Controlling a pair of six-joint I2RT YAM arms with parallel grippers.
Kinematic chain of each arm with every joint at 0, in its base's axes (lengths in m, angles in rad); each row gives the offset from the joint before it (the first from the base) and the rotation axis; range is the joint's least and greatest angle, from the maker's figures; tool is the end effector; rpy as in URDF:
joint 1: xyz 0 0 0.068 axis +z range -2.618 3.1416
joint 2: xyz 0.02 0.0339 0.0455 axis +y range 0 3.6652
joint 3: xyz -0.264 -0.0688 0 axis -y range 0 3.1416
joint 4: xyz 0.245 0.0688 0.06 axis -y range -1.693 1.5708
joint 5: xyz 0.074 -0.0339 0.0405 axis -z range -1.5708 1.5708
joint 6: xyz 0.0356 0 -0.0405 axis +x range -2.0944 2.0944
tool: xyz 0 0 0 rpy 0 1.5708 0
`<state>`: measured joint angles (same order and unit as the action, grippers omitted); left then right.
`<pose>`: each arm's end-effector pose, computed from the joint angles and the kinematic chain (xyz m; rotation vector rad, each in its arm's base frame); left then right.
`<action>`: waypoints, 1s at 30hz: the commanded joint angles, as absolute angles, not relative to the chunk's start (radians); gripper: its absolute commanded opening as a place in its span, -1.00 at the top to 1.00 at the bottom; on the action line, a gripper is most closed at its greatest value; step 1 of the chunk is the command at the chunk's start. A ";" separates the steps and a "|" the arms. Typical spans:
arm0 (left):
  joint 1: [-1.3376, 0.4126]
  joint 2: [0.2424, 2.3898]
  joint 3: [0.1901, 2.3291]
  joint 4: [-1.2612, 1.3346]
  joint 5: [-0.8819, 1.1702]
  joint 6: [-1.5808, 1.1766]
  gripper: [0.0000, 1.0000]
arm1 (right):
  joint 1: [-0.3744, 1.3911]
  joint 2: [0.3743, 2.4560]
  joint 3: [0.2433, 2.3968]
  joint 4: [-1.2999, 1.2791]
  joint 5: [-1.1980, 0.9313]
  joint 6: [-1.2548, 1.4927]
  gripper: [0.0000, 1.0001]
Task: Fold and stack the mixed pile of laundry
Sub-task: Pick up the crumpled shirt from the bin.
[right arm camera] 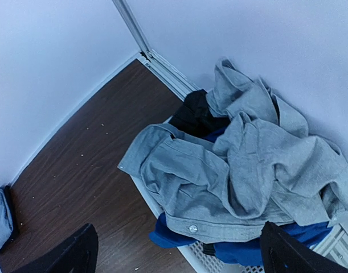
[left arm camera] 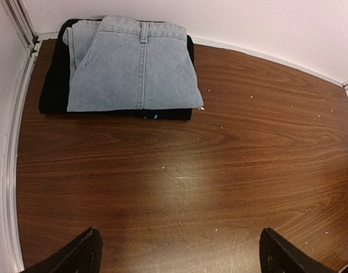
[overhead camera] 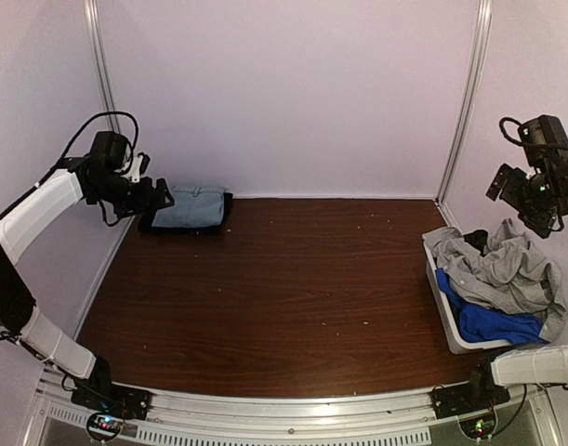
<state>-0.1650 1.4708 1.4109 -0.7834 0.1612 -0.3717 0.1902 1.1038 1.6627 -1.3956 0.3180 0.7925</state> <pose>0.3092 -0.0573 0.3399 -0.1775 2.4407 -0.4374 0.1487 0.0173 0.4500 0.8358 2.2022 0.0941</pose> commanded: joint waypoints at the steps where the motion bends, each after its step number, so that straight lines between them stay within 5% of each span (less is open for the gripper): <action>1: -0.172 1.415 1.373 -0.755 0.182 -0.375 -0.95 | 0.168 1.044 1.541 -1.532 0.359 0.966 -1.00; 11: -0.172 1.367 1.320 -0.737 0.154 -0.411 -0.95 | 0.127 1.031 1.311 -1.526 0.448 1.123 -1.00; 23: -0.172 1.398 1.347 -0.735 0.121 -0.443 -0.95 | -0.155 1.153 1.113 -1.225 0.357 0.895 -1.00; 27: -0.172 1.398 1.348 -0.735 0.106 -0.452 -0.95 | -0.270 1.181 1.073 -1.099 0.284 0.800 -0.76; 30: -0.172 1.393 1.349 -0.747 0.051 -0.476 -0.95 | -0.381 1.193 1.072 -1.000 0.101 0.732 -0.18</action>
